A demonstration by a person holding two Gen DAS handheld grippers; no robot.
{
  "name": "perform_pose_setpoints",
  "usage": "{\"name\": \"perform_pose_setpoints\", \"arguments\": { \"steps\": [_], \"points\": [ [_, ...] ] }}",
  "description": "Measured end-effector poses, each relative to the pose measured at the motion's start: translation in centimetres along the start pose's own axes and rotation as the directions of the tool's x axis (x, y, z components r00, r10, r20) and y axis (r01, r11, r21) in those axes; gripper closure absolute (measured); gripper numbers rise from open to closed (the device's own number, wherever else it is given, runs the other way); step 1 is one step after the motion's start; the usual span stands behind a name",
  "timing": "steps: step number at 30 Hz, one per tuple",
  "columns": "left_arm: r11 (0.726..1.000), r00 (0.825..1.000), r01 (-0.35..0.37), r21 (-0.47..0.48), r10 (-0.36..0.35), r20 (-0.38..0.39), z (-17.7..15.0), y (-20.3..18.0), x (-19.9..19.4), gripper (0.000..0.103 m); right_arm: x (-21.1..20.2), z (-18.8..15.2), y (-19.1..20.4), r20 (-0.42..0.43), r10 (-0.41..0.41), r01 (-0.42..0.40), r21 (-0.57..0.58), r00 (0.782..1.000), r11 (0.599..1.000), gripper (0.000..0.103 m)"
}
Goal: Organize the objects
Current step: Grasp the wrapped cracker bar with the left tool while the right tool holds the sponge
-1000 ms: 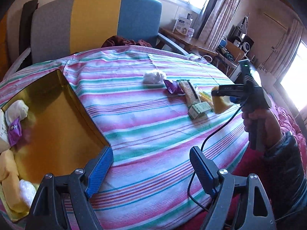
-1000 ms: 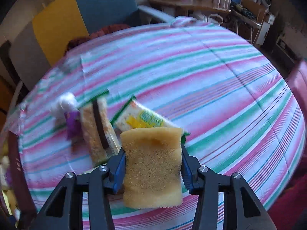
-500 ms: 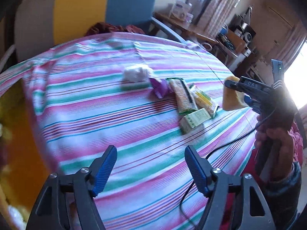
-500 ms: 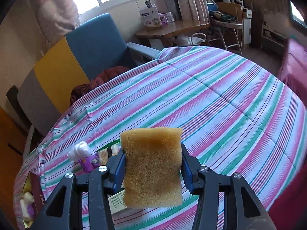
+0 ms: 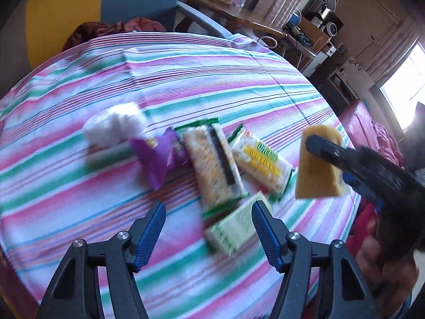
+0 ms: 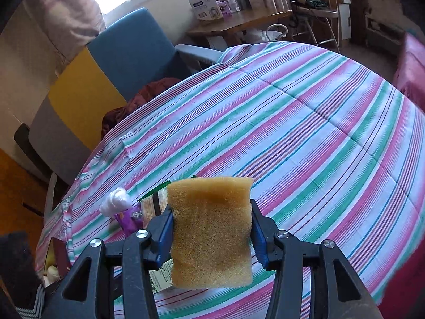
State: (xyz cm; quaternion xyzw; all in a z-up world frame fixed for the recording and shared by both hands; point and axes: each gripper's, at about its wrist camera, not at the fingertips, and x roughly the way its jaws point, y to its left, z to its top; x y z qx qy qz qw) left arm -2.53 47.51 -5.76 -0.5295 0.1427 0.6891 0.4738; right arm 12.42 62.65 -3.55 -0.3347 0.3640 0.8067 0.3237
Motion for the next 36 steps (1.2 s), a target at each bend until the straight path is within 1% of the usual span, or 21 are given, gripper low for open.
{"name": "perform_pose_setpoints", "arguments": {
  "steps": [3, 4, 6, 7, 9, 12, 14, 15, 16, 17, 19, 20, 21, 23, 25, 27, 29, 30, 33, 35, 36],
  "points": [
    [1.000, 1.000, -0.004, 0.005, 0.004, -0.008, 1.4, -0.7, 1.6, 0.036, -0.2, 0.2, -0.6, 0.002, 0.004, -0.004, 0.029, 1.000, 1.000, 0.052],
    [1.000, 1.000, -0.014, 0.010, 0.014, -0.008, 1.7, -0.9, 2.1, 0.036, -0.2, 0.2, -0.9, 0.001, 0.009, -0.009, 0.041, 1.000, 0.999, 0.052],
    [0.998, 0.998, -0.061, 0.019, 0.061, -0.021, 2.6, -1.2, 3.4, 0.036, -0.1, 0.3, -1.2, -0.003, 0.017, -0.017, 0.060, 1.000, 0.998, 0.052],
    [0.998, 0.997, -0.065, 0.014, 0.066, -0.033, 2.8, -1.1, 3.9, 0.036, -0.1, 0.3, -1.3, -0.004, 0.021, -0.021, 0.067, 1.000, 0.998, 0.052],
    [0.999, 0.997, -0.051, -0.002, 0.051, -0.057, 3.4, -1.1, 5.0, 0.036, -0.1, 0.3, -1.4, -0.005, 0.029, -0.028, 0.072, 1.000, 0.997, 0.052],
    [0.995, 0.994, -0.099, 0.001, 0.099, -0.055, 4.1, -0.9, 6.3, 0.036, 0.0, 0.2, -1.3, -0.006, 0.037, -0.036, 0.074, 0.999, 0.997, 0.052],
    [0.994, 0.992, -0.113, 0.008, 0.113, -0.062, 4.1, -0.7, 6.9, 0.041, 0.1, 0.2, -1.3, -0.007, 0.034, -0.033, 0.073, 0.999, 0.997, 0.052],
    [0.993, 0.992, -0.119, 0.025, 0.120, -0.048, 4.0, -0.8, 6.7, 0.054, 0.1, 0.1, -1.3, -0.009, 0.033, -0.033, 0.073, 0.999, 0.997, 0.052],
    [0.993, 0.993, -0.112, 0.041, 0.114, -0.041, 3.9, -0.9, 6.4, 0.063, 0.2, 0.1, -1.3, -0.012, 0.031, -0.030, 0.072, 0.999, 0.997, 0.052],
    [0.993, 0.994, -0.108, 0.049, 0.110, -0.028, 3.7, -0.9, 5.9, 0.064, 0.4, 0.0, -1.2, -0.016, 0.029, -0.028, 0.068, 0.999, 0.997, 0.052],
    [0.992, 0.995, -0.094, 0.079, 0.092, 0.031, 3.2, -1.0, 4.0, 0.064, 0.6, 0.0, -1.0, -0.027, 0.036, -0.034, 0.057, 0.999, 0.998, 0.052],
    [0.990, 0.994, -0.096, 0.103, 0.091, 0.055, 2.7, -1.0, 2.7, 0.064, 0.6, 0.0, -0.9, -0.026, 0.039, -0.038, 0.053, 0.999, 0.998, 0.052],
    [0.989, 0.993, -0.102, 0.109, 0.095, 0.068, 2.3, -1.0, 1.8, 0.064, 0.5, 0.0, -0.8, -0.022, 0.044, -0.043, 0.047, 0.999, 0.998, 0.052],
    [0.991, 0.991, -0.088, 0.099, 0.078, 0.106, 0.9, -0.5, -1.0, 0.064, 0.1, 0.0, -0.5, -0.003, 0.066, -0.066, 0.037, 0.998, 0.997, 0.052],
    [0.992, 0.987, -0.105, 0.070, 0.095, 0.130, -0.4, 0.4, -3.1, 0.064, -0.2, 0.1, 0.0, 0.006, 0.100, -0.100, 0.014, 0.995, 0.995, 0.052],
    [0.991, 0.981, -0.129, 0.027, 0.124, 0.147, -2.7, 1.7, -5.4, 0.064, 0.3, -0.2, 1.1, -0.034, 0.166, -0.167, -0.018, 0.986, 0.986, 0.052],
    [0.985, 0.975, -0.170, 0.022, 0.165, 0.148, -5.3, 2.7, -6.7, 0.064, 0.9, -0.9, 2.9, -0.102, 0.253, -0.261, -0.070, 0.962, 0.963, 0.052],
    [0.983, 0.974, -0.183, 0.014, 0.179, 0.141, -6.4, 3.0, -6.9, 0.064, 0.9, -1.3, 3.9, -0.122, 0.274, -0.288, -0.109, 0.954, 0.952, 0.052],
    [0.977, 0.970, -0.212, -0.024, 0.213, 0.114, -10.4, 4.1, -7.5, 0.064, 0.6, -3.2, 7.7, -0.184, 0.318, -0.359, -0.269, 0.930, 0.894, 0.052],
    [0.976, 0.971, -0.212, -0.050, 0.216, 0.101, -12.5, 4.7, -7.7, 0.064, 0.6, -4.7, 9.5, -0.253, 0.359, -0.428, -0.322, 0.898, 0.844, 0.052],
    [0.976, 0.972, -0.211, -0.056, 0.215, 0.096, -13.5, 4.8, -7.6, 0.064, 0.6, -5.3, 10.1, -0.279, 0.368, -0.451, -0.349, 0.887, 0.822, 0.052]
  ]
}}
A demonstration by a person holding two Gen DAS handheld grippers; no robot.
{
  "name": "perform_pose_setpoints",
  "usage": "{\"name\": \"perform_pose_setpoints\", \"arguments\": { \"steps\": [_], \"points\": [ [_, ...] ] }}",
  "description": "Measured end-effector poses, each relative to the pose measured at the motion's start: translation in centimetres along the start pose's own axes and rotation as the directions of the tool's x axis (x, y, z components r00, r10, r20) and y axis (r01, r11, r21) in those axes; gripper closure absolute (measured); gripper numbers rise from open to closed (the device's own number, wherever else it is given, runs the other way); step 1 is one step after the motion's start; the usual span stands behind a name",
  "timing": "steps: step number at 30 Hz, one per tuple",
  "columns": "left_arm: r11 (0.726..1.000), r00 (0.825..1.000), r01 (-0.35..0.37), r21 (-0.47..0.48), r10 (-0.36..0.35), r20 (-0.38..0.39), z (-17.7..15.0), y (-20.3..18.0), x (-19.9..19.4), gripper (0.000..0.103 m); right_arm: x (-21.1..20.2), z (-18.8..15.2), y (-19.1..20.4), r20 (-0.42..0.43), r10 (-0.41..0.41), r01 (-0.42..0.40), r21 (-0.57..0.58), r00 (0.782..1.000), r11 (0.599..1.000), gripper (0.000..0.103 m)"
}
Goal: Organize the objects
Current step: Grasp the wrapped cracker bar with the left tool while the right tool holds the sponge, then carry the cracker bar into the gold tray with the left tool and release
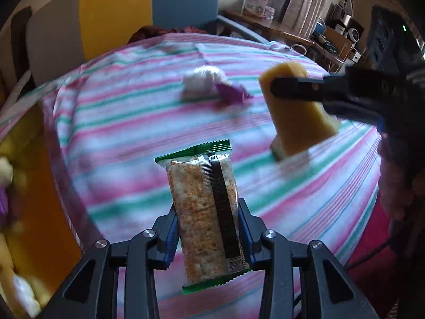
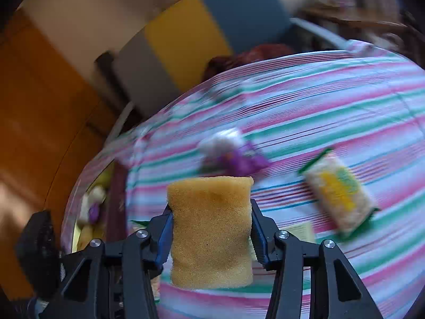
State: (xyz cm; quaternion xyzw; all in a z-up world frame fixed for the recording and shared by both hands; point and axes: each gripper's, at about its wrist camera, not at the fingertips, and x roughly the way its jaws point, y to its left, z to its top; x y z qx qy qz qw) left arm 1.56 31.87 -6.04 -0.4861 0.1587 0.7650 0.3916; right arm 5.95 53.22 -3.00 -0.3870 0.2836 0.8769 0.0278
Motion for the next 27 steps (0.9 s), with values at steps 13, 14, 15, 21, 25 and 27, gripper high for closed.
{"name": "perform_pose_setpoints", "arguments": {
  "steps": [13, 14, 15, 21, 25, 27],
  "points": [
    [1.000, 0.998, 0.023, -0.019, -0.022, 0.051, -2.6, 1.0, 2.0, 0.064, 7.2, -3.4, 2.5, -0.264, -0.146, 0.089, -0.215, 0.953, 0.973, 0.053],
    [0.999, 0.998, 0.028, -0.023, -0.026, 0.058, -2.7, 1.1, 2.0, 0.064, 7.4, -3.3, 2.5, -0.265, -0.145, 0.088, -0.216, 0.953, 0.973, 0.053],
    [0.999, 0.998, 0.031, -0.026, -0.030, 0.063, -2.8, 1.1, 2.1, 0.064, 7.6, -3.4, 2.4, -0.270, -0.145, 0.087, -0.215, 0.952, 0.973, 0.052],
    [0.996, 0.994, 0.068, -0.054, -0.064, 0.084, -3.1, 1.7, 2.1, 0.065, 8.1, -3.5, 2.2, -0.277, -0.159, 0.096, -0.227, 0.948, 0.969, 0.052],
    [0.996, 0.993, 0.069, -0.058, -0.064, 0.095, -3.3, 1.7, 2.0, 0.065, 8.3, -3.6, 2.3, -0.285, -0.186, 0.117, -0.241, 0.941, 0.963, 0.052],
    [0.995, 0.993, 0.072, -0.067, -0.065, 0.101, -3.3, 1.8, 2.0, 0.065, 8.4, -3.7, 2.4, -0.285, -0.194, 0.121, -0.256, 0.939, 0.959, 0.052]
  ]
}}
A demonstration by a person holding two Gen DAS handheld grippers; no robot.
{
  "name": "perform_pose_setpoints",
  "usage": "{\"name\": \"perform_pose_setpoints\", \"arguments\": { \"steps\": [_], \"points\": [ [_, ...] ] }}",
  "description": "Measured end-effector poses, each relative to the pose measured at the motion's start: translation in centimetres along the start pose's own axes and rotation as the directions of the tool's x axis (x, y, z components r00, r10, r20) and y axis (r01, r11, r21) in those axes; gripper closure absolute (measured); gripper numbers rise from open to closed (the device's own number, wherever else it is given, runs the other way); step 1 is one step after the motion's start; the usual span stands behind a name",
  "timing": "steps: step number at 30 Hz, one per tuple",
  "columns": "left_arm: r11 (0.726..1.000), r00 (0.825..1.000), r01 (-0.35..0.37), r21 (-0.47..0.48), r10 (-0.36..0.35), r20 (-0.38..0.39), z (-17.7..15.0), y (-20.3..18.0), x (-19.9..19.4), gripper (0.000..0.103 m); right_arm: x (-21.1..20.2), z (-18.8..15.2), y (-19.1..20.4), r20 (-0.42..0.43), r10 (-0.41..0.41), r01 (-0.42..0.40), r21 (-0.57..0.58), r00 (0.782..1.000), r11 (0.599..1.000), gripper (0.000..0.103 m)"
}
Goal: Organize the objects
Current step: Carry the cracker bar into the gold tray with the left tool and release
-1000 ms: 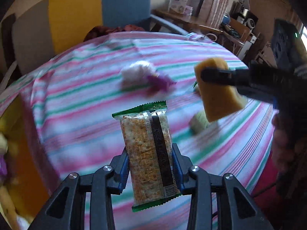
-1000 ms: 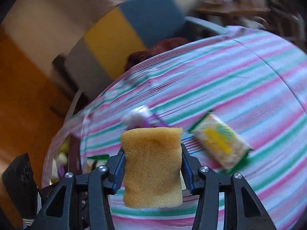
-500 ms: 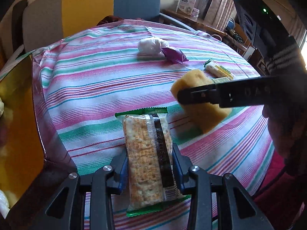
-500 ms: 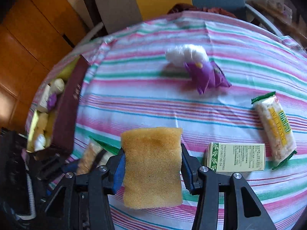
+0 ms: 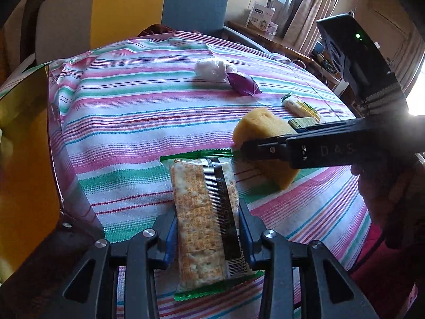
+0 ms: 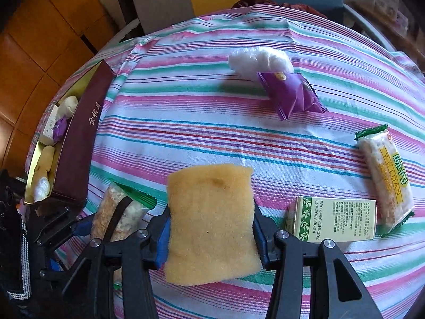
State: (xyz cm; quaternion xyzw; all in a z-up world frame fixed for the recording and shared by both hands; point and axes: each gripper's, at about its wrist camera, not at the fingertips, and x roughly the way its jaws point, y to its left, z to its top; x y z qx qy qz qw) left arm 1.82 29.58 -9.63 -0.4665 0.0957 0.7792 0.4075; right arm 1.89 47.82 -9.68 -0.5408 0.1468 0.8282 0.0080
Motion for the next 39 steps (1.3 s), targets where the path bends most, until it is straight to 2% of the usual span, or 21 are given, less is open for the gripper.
{"name": "perform_pose_setpoints", "arguments": {
  "steps": [9, 12, 18, 21, 25, 27, 32, 39],
  "points": [
    [0.999, 0.999, -0.032, 0.014, 0.032, 0.021, -0.3, -0.5, -0.4, 0.065, 0.3, -0.1, -0.2, -0.011, 0.001, -0.001, 0.009, 1.000, 1.000, 0.051],
    [0.999, 0.999, -0.037, 0.024, 0.037, 0.024, -0.6, -0.8, -1.2, 0.065, 0.5, -0.3, 0.3, -0.011, -0.017, 0.016, -0.021, 1.000, 1.000, 0.051],
    [0.999, 0.995, -0.022, 0.030, 0.019, 0.095, -0.2, -0.9, -5.0, 0.065, 0.8, -0.7, 1.6, 0.002, -0.087, 0.086, -0.110, 0.996, 0.990, 0.053],
    [1.000, 0.991, -0.009, -0.018, 0.012, 0.131, 0.7, 0.4, -7.2, 0.065, 0.8, -0.8, 1.6, 0.008, -0.096, 0.096, -0.127, 0.995, 0.987, 0.053],
    [0.993, 0.985, -0.032, -0.111, 0.050, 0.164, 1.9, 4.4, -9.9, 0.065, 0.9, -0.8, 1.8, 0.012, -0.105, 0.106, -0.140, 0.994, 0.984, 0.053],
    [0.982, 0.983, -0.053, -0.180, 0.083, 0.162, 2.5, 7.6, -10.7, 0.065, 0.9, -0.8, 1.9, 0.013, -0.110, 0.111, -0.145, 0.994, 0.983, 0.053],
    [0.927, 0.987, -0.098, -0.362, 0.136, 0.083, 3.4, 15.9, -9.9, 0.065, 1.0, -0.8, 2.1, 0.015, -0.119, 0.120, -0.159, 0.993, 0.980, 0.053],
    [0.864, 0.985, -0.146, -0.481, 0.174, 0.013, 5.4, 22.3, -7.4, 0.065, 1.0, -0.8, 2.3, 0.017, -0.128, 0.129, -0.172, 0.992, 0.977, 0.053]
  ]
}}
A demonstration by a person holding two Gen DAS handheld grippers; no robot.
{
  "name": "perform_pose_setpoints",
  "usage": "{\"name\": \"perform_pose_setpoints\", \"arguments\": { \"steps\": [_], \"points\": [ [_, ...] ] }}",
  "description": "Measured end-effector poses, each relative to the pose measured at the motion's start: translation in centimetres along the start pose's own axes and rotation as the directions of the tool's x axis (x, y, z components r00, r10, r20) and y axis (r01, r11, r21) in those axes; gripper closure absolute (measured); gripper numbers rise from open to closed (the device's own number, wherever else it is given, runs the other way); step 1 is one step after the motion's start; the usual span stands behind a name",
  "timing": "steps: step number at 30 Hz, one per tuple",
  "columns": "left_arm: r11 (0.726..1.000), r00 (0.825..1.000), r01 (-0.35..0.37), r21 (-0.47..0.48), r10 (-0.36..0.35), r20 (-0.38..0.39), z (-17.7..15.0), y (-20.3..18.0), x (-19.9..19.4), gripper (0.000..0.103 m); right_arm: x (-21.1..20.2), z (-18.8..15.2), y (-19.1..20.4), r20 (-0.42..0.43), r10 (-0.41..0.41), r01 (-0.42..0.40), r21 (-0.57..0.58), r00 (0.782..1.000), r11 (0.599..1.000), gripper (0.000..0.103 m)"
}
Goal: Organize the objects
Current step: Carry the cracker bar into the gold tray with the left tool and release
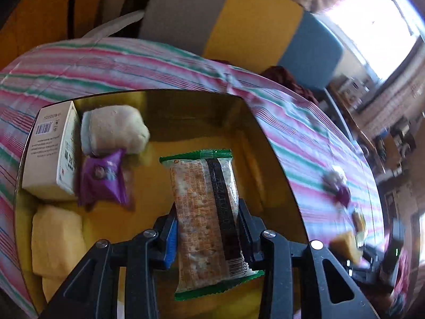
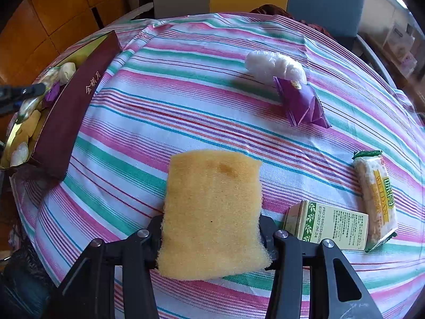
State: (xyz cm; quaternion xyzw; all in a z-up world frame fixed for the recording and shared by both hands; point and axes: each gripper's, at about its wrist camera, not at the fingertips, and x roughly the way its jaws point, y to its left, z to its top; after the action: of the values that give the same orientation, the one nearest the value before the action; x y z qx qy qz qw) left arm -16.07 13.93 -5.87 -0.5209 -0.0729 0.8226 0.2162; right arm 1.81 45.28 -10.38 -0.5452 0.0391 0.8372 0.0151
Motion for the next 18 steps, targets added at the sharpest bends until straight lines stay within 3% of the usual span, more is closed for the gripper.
{"name": "perform_pose_setpoints", "arguments": {
  "steps": [11, 14, 18],
  "points": [
    [0.986, 0.993, -0.115, -0.118, 0.115, -0.005, 5.3, 2.6, 6.0, 0.065, 0.0, 0.0, 0.0, 0.001, 0.000, 0.000, -0.004, 1.000, 1.000, 0.053],
    [0.986, 0.988, -0.148, -0.081, 0.151, 0.023, 6.1, 2.3, 6.7, 0.063, 0.0, 0.1, 0.0, 0.002, 0.000, 0.000, -0.007, 1.000, 1.000, 0.053],
    [0.984, 0.986, -0.166, -0.062, 0.166, 0.004, 6.6, 2.2, 6.8, 0.060, 0.1, 0.2, 0.0, 0.001, 0.003, -0.003, -0.005, 1.000, 1.000, 0.053]
  ]
}}
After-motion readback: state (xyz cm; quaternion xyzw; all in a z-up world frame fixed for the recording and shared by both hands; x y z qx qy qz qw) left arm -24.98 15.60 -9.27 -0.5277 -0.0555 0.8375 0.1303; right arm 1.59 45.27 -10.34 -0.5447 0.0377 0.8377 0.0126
